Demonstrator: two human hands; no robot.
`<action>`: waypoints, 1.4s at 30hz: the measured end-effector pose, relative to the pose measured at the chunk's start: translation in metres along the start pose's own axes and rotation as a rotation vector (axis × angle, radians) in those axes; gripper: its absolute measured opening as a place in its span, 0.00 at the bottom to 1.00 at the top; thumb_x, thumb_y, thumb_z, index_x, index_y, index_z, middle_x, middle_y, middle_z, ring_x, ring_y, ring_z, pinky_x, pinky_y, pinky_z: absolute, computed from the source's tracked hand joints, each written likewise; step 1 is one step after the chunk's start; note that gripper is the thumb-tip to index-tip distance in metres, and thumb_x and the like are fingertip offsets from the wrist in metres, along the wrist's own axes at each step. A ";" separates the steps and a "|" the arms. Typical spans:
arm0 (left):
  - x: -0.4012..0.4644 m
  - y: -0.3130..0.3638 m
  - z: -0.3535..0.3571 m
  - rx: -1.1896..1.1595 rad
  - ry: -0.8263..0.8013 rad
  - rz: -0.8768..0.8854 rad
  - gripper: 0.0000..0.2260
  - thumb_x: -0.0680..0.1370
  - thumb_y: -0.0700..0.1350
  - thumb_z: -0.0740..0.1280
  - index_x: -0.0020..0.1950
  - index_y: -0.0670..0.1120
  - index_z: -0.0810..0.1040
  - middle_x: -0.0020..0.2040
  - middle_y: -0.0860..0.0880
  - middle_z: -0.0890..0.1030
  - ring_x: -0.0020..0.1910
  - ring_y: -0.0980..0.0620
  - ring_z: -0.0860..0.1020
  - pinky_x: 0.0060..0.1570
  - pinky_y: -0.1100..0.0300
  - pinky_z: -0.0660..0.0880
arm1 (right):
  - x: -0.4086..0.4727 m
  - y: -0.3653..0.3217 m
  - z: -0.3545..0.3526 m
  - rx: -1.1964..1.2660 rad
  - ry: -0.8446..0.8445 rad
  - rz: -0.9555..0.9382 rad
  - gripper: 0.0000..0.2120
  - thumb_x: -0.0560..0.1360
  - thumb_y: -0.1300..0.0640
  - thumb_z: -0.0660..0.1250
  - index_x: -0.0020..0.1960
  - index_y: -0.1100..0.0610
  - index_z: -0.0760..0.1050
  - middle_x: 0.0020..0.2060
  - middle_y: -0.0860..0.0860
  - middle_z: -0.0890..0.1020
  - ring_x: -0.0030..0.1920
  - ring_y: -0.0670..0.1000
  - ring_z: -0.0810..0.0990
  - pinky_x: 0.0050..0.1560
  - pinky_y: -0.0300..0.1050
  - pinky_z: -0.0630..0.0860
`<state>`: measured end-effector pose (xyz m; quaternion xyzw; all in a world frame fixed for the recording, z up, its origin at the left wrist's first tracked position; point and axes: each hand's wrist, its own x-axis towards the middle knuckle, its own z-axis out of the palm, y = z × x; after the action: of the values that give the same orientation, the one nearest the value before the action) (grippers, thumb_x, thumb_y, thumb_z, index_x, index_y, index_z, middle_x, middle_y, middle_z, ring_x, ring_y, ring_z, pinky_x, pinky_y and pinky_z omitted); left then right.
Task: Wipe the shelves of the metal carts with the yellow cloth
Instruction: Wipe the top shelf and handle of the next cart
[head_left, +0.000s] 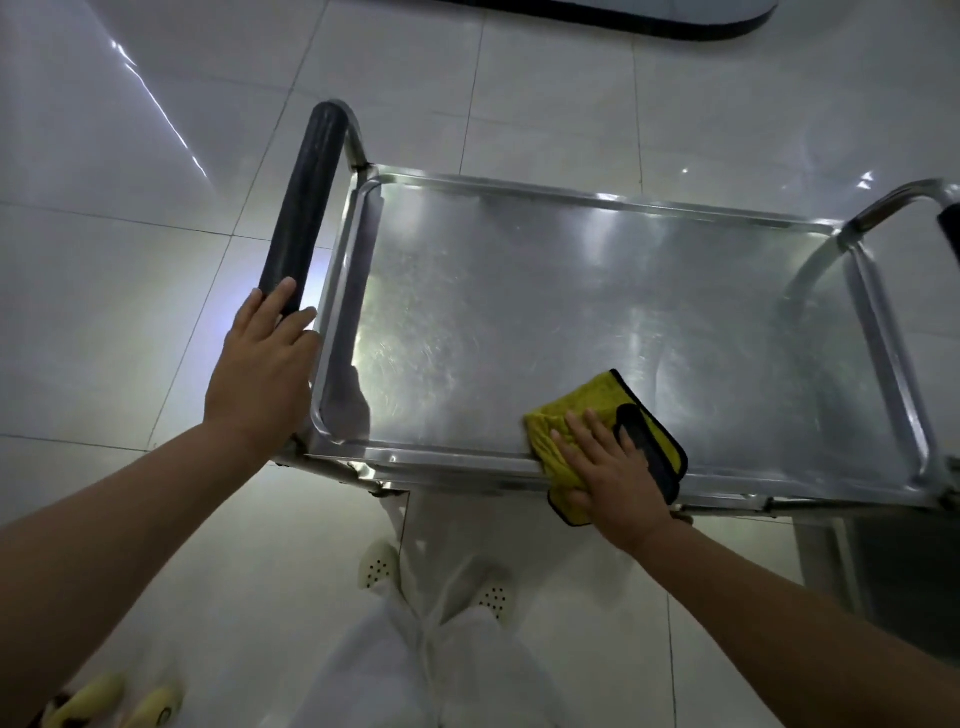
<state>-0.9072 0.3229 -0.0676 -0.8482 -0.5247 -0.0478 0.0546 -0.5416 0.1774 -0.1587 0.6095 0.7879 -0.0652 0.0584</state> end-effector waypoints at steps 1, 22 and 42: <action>0.000 -0.001 0.001 -0.024 0.018 0.001 0.14 0.64 0.30 0.74 0.49 0.35 0.81 0.56 0.37 0.80 0.70 0.36 0.65 0.74 0.54 0.42 | 0.002 -0.008 0.000 -0.008 0.012 0.006 0.33 0.70 0.43 0.54 0.74 0.52 0.60 0.73 0.53 0.62 0.78 0.51 0.40 0.67 0.59 0.54; 0.011 -0.027 0.003 -0.066 -0.016 0.035 0.06 0.68 0.33 0.69 0.43 0.40 0.81 0.44 0.42 0.83 0.71 0.38 0.65 0.74 0.50 0.48 | 0.151 -0.175 -0.016 0.220 -0.051 -0.255 0.34 0.72 0.39 0.45 0.76 0.49 0.61 0.77 0.50 0.57 0.77 0.54 0.50 0.72 0.57 0.39; 0.007 -0.022 0.013 -0.300 0.082 0.011 0.11 0.67 0.35 0.73 0.49 0.38 0.82 0.51 0.41 0.82 0.69 0.37 0.67 0.74 0.53 0.48 | 0.090 -0.035 -0.025 0.232 -0.166 0.779 0.37 0.78 0.34 0.48 0.78 0.48 0.36 0.77 0.54 0.38 0.77 0.57 0.36 0.74 0.63 0.39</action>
<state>-0.9234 0.3408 -0.0786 -0.8470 -0.5044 -0.1601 -0.0511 -0.5981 0.2592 -0.1481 0.8572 0.4786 -0.1755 0.0732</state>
